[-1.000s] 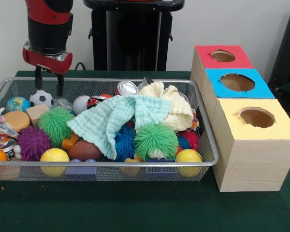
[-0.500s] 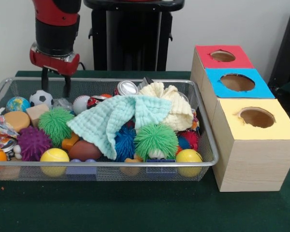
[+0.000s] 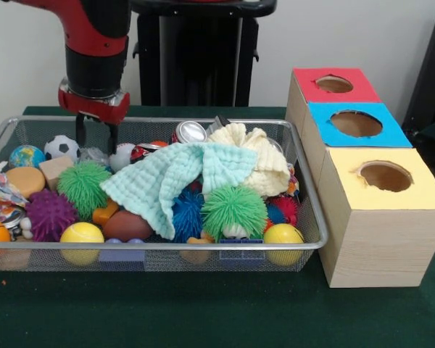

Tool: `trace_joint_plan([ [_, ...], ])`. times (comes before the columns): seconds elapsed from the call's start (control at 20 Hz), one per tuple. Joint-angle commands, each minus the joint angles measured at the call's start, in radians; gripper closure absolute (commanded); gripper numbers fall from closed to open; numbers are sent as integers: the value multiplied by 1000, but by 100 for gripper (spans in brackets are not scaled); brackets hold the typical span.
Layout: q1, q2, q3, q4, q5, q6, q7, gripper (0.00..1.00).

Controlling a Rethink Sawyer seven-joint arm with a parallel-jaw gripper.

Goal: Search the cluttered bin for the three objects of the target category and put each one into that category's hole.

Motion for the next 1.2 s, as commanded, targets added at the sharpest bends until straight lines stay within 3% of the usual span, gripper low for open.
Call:
trace_joint_plan([
  [0.05, 14, 139, 52, -93, 8, -63, 101, 0],
  [0.2, 7, 190, 56, -119, 6, -94, 101, 0],
  [0.8, 23, 193, 27, -118, 10, -132, 108, 0],
  [0.95, 16, 132, 33, -70, 22, -85, 95, 0],
  [1.2, 12, -61, 10, 63, 46, 26, 76, 0],
])
